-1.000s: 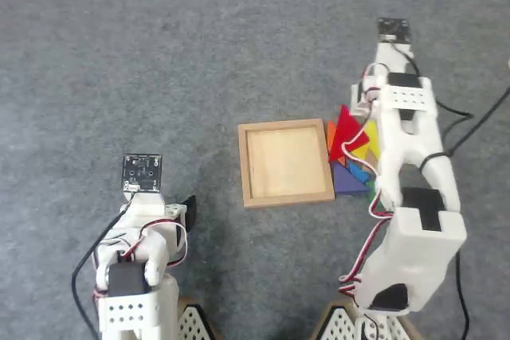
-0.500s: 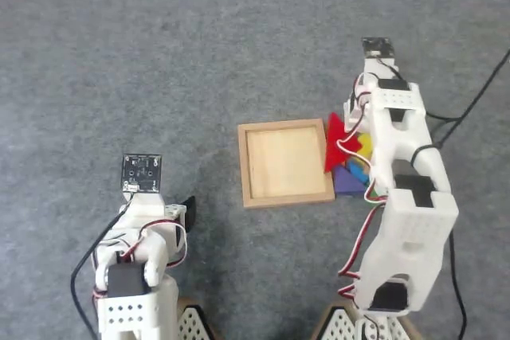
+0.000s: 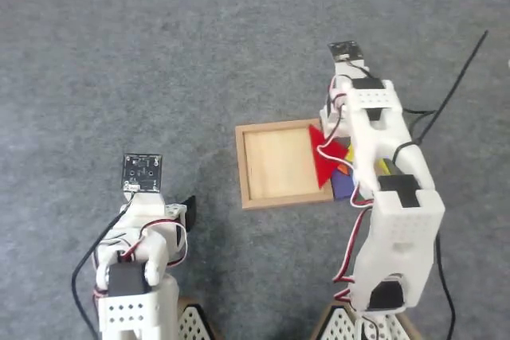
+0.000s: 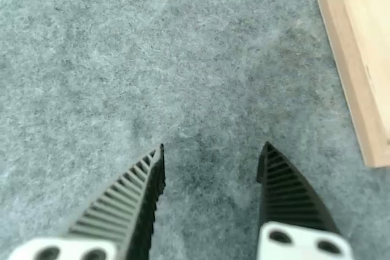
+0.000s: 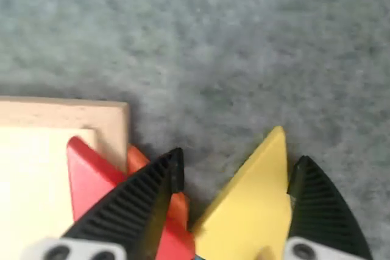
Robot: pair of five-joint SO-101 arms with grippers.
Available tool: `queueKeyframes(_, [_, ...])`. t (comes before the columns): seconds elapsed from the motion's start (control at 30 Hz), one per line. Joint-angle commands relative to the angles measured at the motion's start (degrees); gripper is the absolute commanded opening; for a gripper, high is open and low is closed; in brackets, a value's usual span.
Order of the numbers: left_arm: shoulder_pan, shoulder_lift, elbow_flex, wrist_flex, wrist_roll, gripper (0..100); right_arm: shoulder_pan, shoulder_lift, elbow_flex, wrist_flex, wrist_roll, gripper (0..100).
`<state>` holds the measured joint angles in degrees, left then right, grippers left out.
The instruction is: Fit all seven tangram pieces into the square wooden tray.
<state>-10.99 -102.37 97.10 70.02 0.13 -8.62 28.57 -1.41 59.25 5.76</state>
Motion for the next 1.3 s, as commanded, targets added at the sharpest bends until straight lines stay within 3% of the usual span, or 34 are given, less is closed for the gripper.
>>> queueKeyframes(0.0, [-0.18,-0.62,-0.66,-1.23,0.62,24,-4.09,-1.36,-2.73,2.24,0.26,28.8])
queueKeyframes(0.5, [-0.18,-0.62,-0.66,-1.23,0.62,24,-18.15,-9.45,4.04,3.47,-7.21,28.8])
queueKeyframes(0.77, [-0.18,-0.62,-0.66,-1.23,0.62,24,-16.75,-22.46,13.27,2.86,-8.26,28.8])
queueKeyframes(1.0, [-0.18,-0.62,-0.66,-1.23,0.62,24,-20.26,-27.47,25.93,-5.32,-7.91,28.8])
queueKeyframes(1.27, [-0.18,-0.62,-0.66,-1.23,0.62,24,-15.16,-27.56,28.57,-4.00,-7.91,28.8])
